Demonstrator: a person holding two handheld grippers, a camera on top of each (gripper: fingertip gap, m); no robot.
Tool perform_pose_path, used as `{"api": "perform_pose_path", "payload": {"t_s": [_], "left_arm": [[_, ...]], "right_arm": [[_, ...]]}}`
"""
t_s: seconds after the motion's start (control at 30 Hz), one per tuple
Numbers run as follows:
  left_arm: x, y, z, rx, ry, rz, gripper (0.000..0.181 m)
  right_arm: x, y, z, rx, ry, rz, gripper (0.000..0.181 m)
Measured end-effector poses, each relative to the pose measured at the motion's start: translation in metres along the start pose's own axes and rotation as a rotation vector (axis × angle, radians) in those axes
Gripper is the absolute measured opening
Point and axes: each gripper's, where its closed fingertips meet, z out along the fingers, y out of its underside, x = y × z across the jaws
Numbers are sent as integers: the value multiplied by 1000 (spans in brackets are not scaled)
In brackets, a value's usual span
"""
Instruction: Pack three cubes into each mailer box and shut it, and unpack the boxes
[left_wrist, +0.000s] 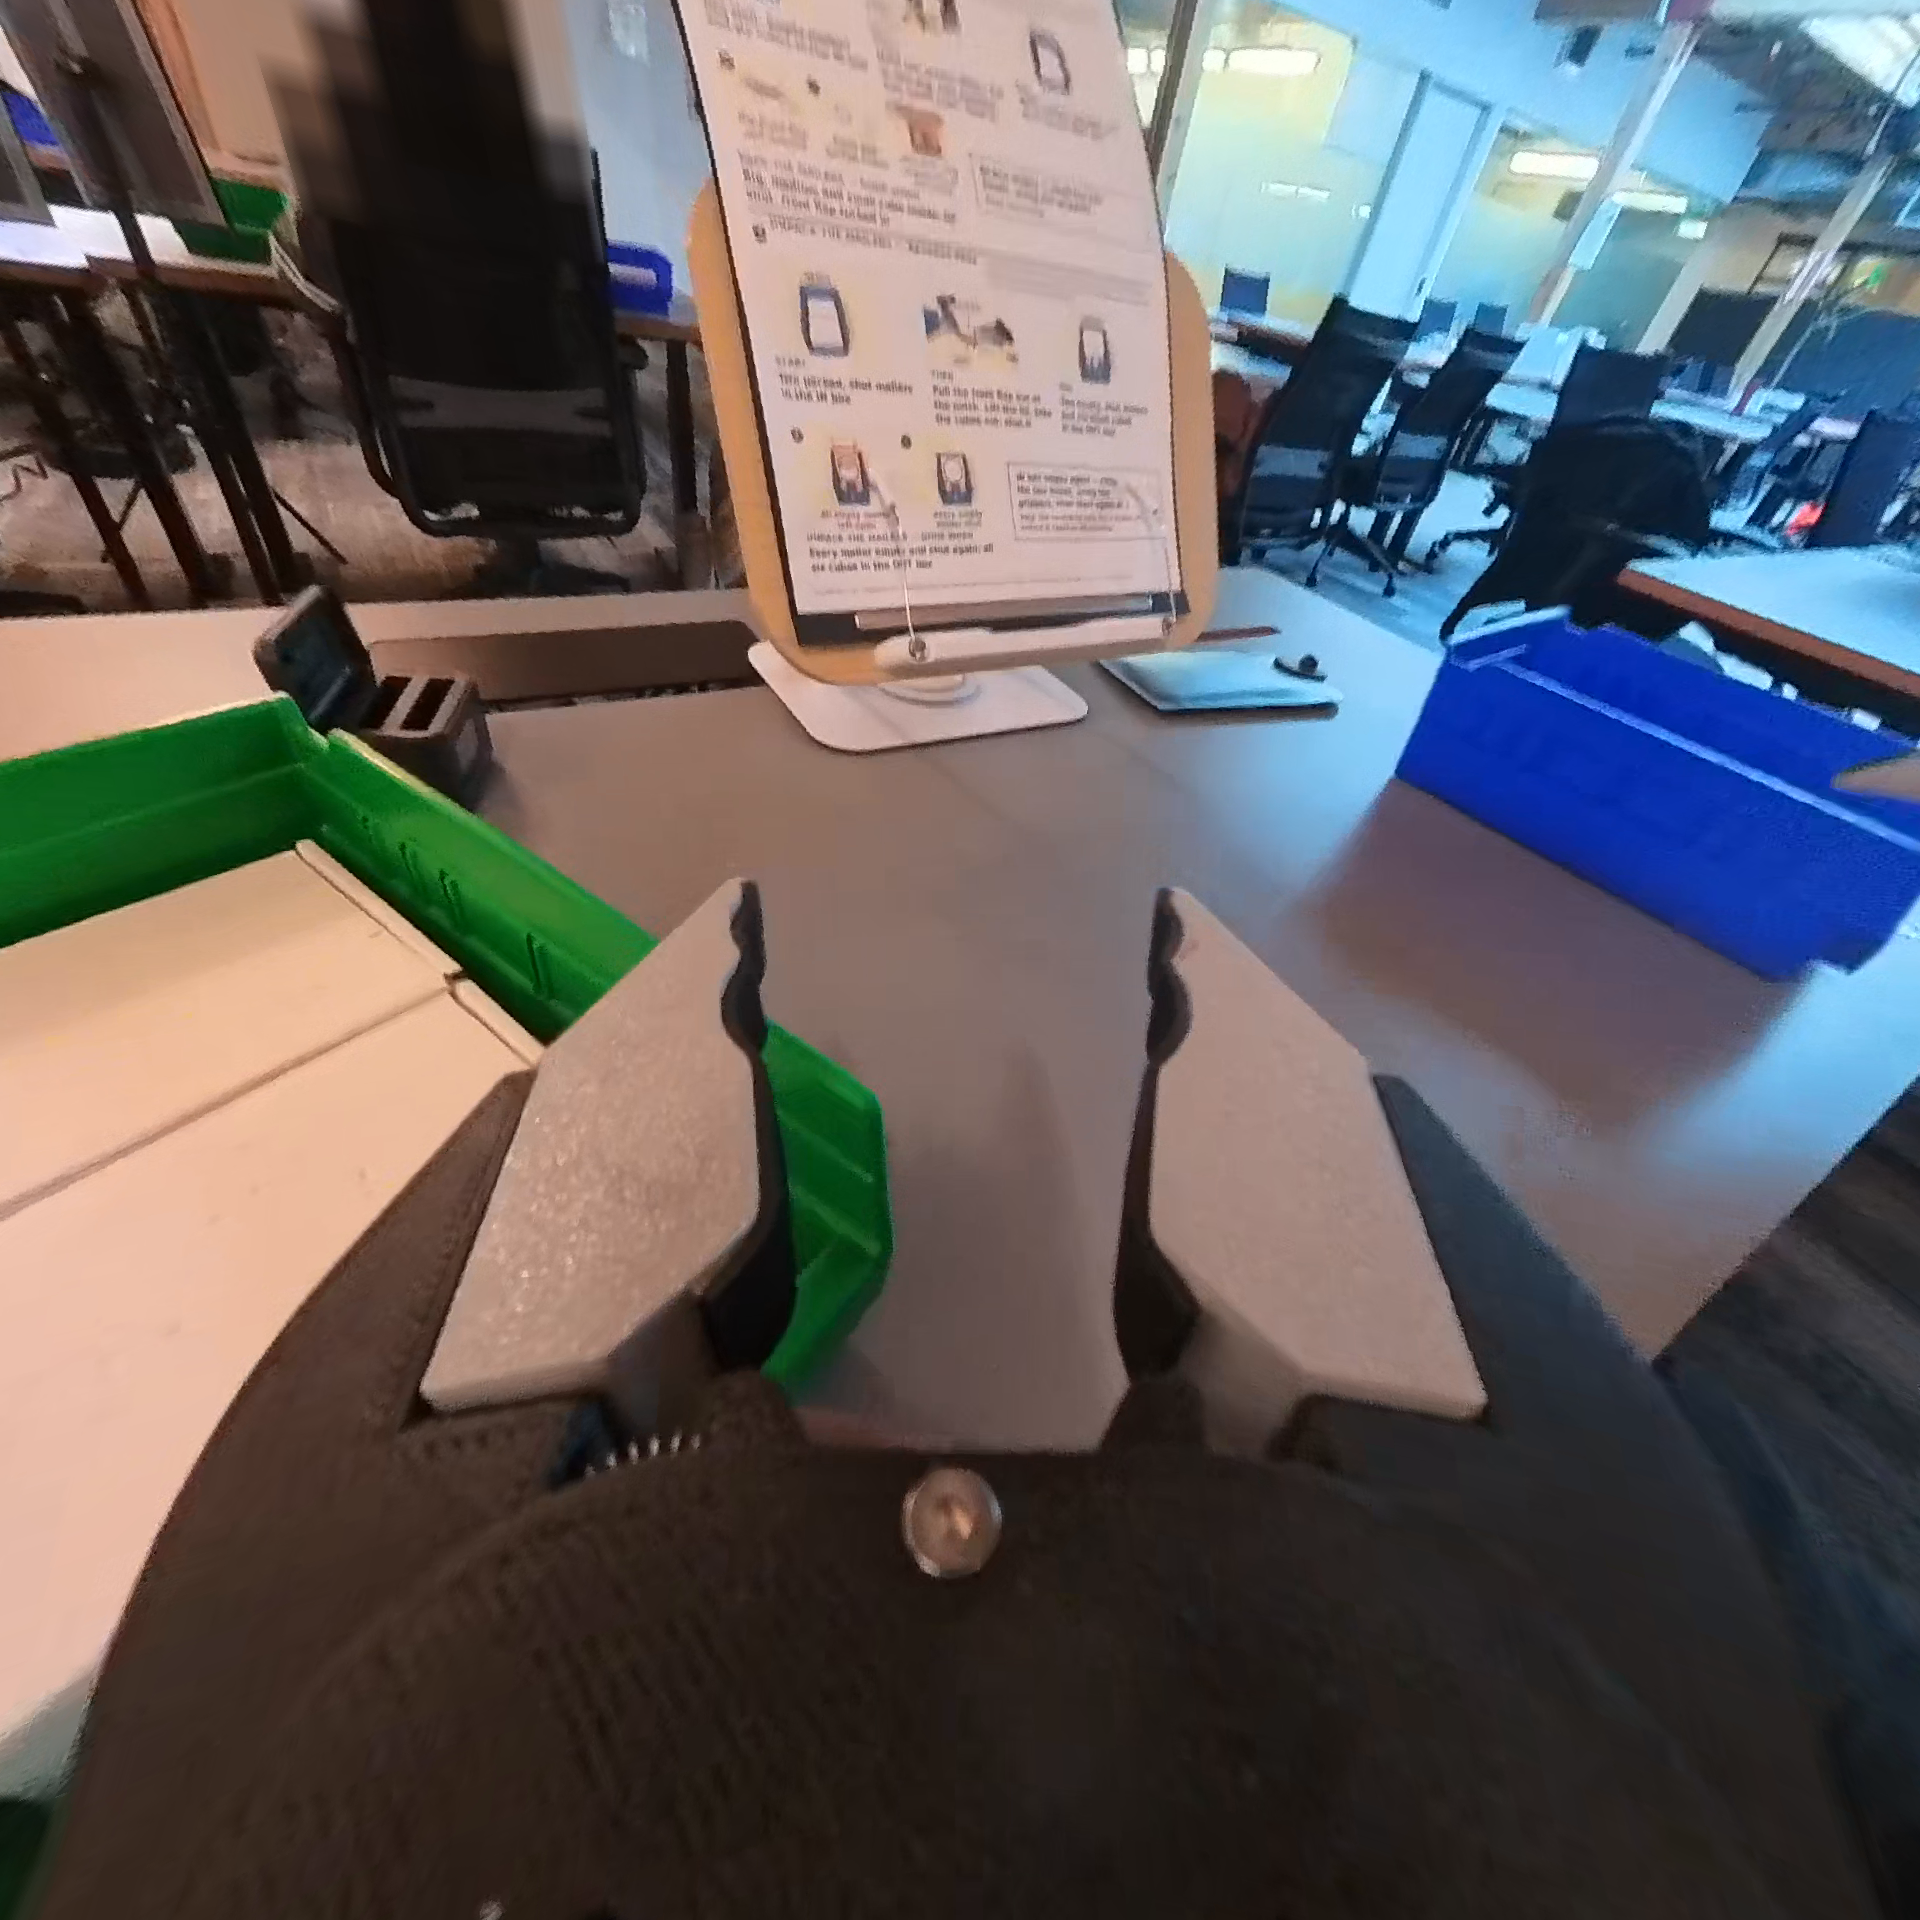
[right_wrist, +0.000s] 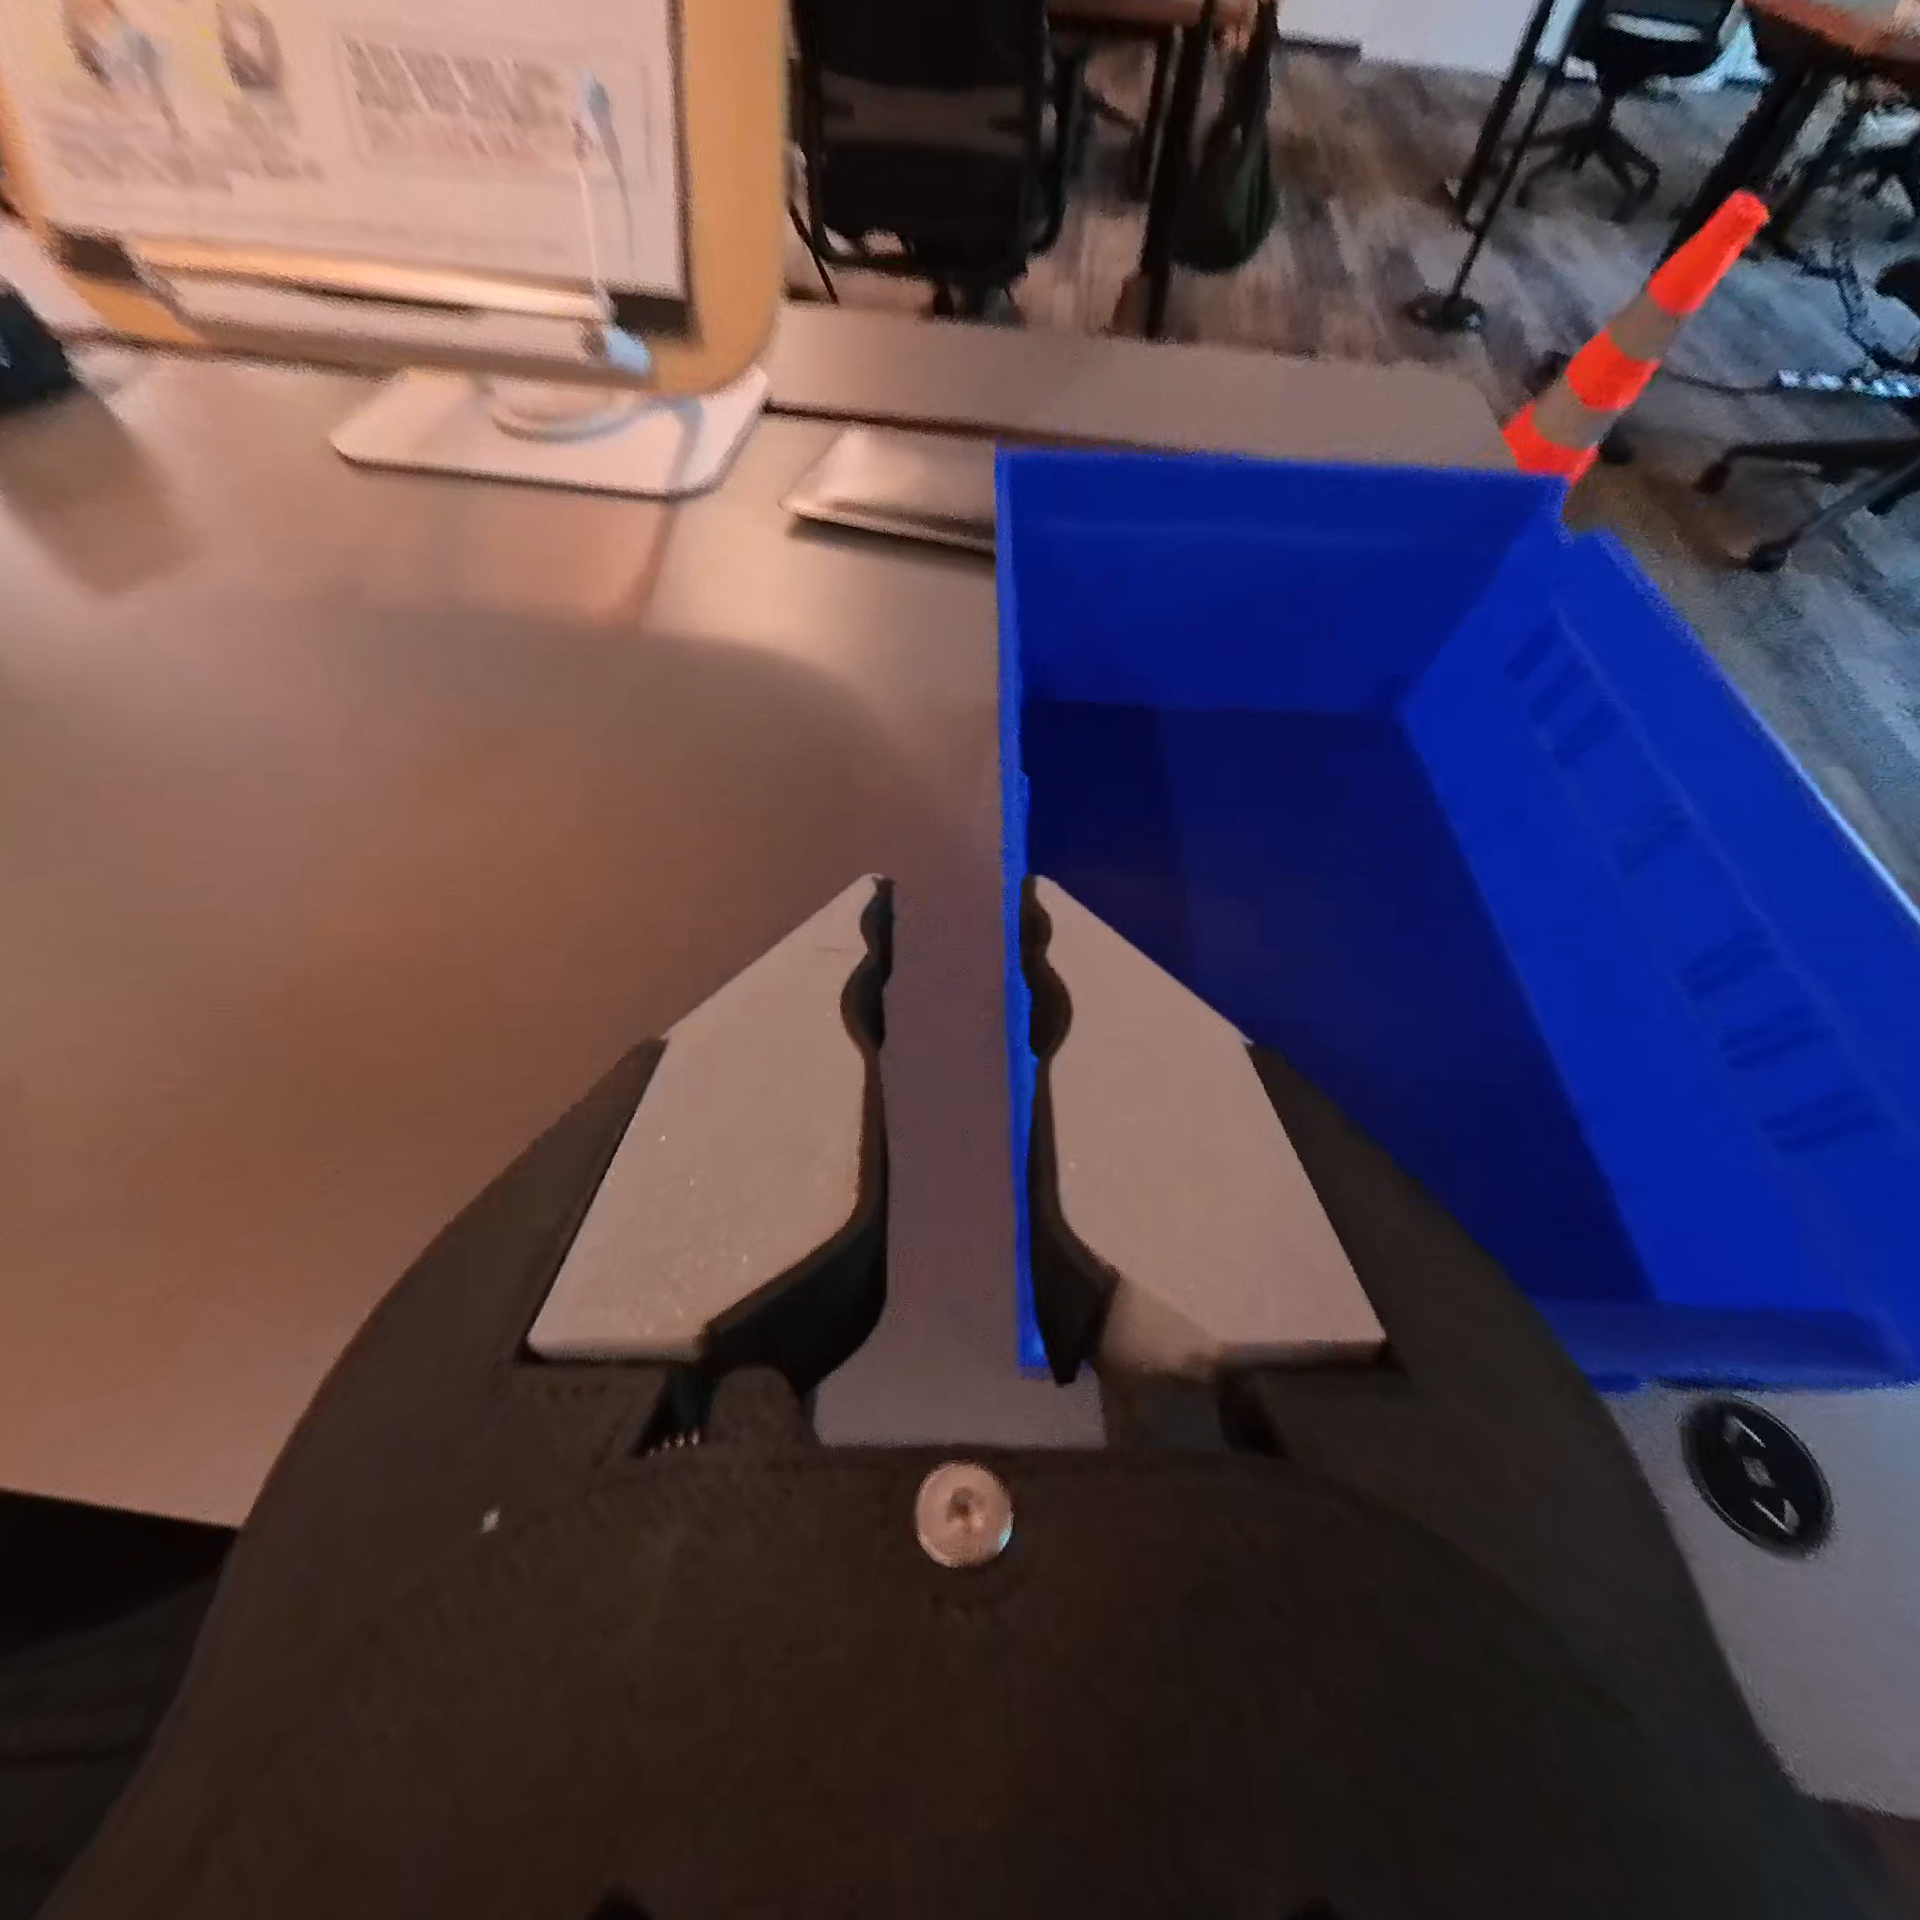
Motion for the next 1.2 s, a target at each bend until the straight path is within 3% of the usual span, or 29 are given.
{"api": "perform_pose_path", "payload": {"t_s": [0.23,0.4,0.5,0.8,0.93,1.03,1.2], "left_arm": [[-1,17,8,-101,-44,71,72],[-13,21,8,-125,-116,103,72],[-27,35,12,-194,-180,144,76],[-34,82,43,-364,-225,207,78],[-44,99,48,-445,-287,302,65],[-53,107,45,-504,-317,368,46],[-62,111,27,-549,-285,354,41]], "right_arm": [[-58,-46,-22,226,-213,6,35],[-109,-47,-1,279,-298,-40,52],[-137,-34,19,269,-337,-77,43],[-152,17,72,152,-314,-139,43],[-152,16,71,163,-321,-135,43],[-153,16,70,165,-343,-120,43],[-152,18,73,130,-376,-72,44]]}}
